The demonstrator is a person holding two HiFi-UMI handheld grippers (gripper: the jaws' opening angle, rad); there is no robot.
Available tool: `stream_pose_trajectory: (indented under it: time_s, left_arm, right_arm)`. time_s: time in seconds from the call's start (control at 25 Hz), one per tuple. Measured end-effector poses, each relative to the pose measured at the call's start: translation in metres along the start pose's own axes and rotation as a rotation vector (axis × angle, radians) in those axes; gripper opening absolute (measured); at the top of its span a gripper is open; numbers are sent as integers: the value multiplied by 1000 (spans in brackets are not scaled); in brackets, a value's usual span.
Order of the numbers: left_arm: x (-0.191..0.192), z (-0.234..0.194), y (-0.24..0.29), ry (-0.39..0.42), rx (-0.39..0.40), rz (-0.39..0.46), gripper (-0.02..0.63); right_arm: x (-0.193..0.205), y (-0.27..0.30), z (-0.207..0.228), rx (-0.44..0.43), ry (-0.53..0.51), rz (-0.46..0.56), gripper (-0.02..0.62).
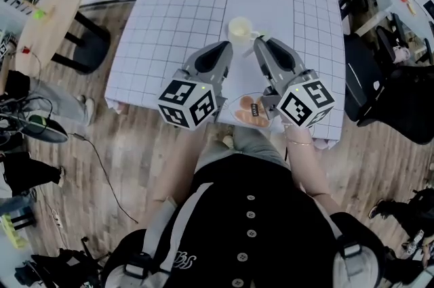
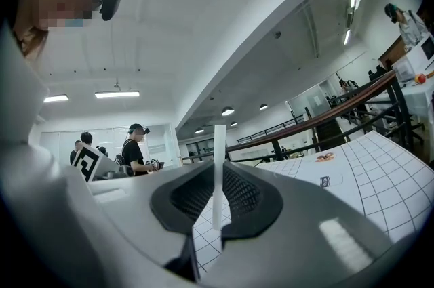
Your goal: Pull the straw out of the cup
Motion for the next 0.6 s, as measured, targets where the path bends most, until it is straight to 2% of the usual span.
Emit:
stream_pose_trajectory:
  time_s: [0.6]
  left_arm:
    - [3,-16,51,-33,-78,-35,-2]
  right_arm:
    - [-2,29,64,-41,49,-54,32]
Point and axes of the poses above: the fingertips, and each gripper's own axes: y forward along the fingers, z to its right, x out of its underside, the point moved 10 cm from there along -y, backward along the fingers, and after that the axes turned 11 degrees about -x, right-handed, at the moved point
